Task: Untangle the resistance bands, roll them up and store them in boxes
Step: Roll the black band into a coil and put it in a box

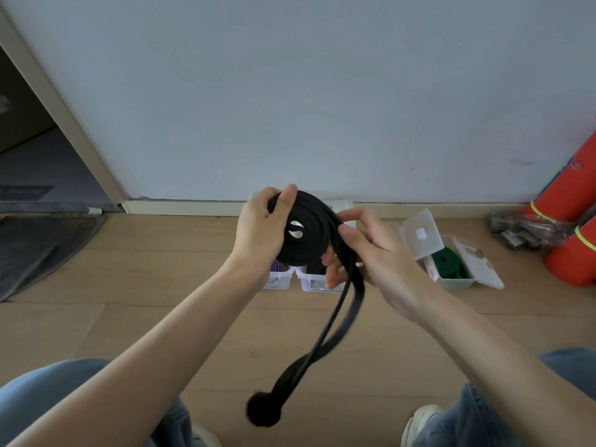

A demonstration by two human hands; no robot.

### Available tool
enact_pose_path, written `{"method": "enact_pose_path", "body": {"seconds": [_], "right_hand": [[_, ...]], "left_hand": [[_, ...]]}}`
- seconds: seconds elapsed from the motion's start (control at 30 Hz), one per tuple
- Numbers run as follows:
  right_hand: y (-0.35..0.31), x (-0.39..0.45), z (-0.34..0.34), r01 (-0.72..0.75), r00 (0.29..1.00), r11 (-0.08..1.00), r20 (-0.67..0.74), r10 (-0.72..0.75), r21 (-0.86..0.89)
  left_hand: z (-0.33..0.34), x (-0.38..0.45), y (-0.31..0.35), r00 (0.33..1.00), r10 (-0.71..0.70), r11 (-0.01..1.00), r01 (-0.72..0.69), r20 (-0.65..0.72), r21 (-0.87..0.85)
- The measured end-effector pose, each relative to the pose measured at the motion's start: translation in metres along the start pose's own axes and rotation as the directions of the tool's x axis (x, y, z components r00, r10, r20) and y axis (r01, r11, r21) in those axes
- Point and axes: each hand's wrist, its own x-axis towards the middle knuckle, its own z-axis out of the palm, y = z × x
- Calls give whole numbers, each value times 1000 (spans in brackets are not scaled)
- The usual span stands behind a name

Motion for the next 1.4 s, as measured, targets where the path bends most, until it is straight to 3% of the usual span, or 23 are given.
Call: {"method": "enact_pose_path", "body": {"seconds": [0.1, 0.2, 0.27, 0.43, 0.6, 0.7, 0.87, 1.0, 1.1, 1.2, 1.27, 1.33, 1.4], "right_hand": [[8, 2, 4, 17, 1000, 992, 6, -17, -125], [12, 3, 0, 68, 997, 965, -5, -72, -254], [13, 4, -8, 83, 995, 941, -21, -95, -328], [12, 5, -9, 167, 983, 803, 39, -177, -572], [3, 6, -11, 173, 985, 838, 112, -134, -518], [4, 5, -12, 117, 989, 905, 126, -71, -409], [4, 4, -18, 25, 999, 967, 44, -14, -255], [5, -2, -10, 89, 996, 949, 23, -86, -304], [9, -3, 1, 125, 990, 930, -14, -139, -345], [9, 1, 10, 92, 987, 972, -109, -117, -218], [4, 6, 5, 94, 972, 965, -187, -143, -246], [-1, 10, -9, 127, 964, 916, -171, -205, -381], [-3, 11, -16, 166, 972, 867, -67, -223, -471]], "left_hand": [[4, -6, -5, 998, -46, 998, 44, -43, -53], [2, -11, -8, 982, -164, 977, 174, 89, -122], [-5, -10, -6, 964, -168, 973, 196, 204, -123], [-12, -4, -5, 954, -64, 970, -9, 294, 242], [-21, 1, -3, 897, -213, 977, 194, 387, 89], [-20, 2, -7, 916, -206, 978, 182, 344, 99], [-24, 8, 5, 913, -194, 973, 225, 358, -45], [-24, 6, 9, 893, -256, 919, 344, 370, -194], [-17, 2, 7, 891, -344, 864, 424, 296, -271], [-2, -7, 1, 921, -343, 847, 388, 185, -362], [2, -10, 0, 942, -288, 882, 331, 171, -336], [-3, -6, 1, 951, -177, 955, 228, 255, -188], [-9, -4, 2, 910, -73, 997, 61, 408, 42]]}}
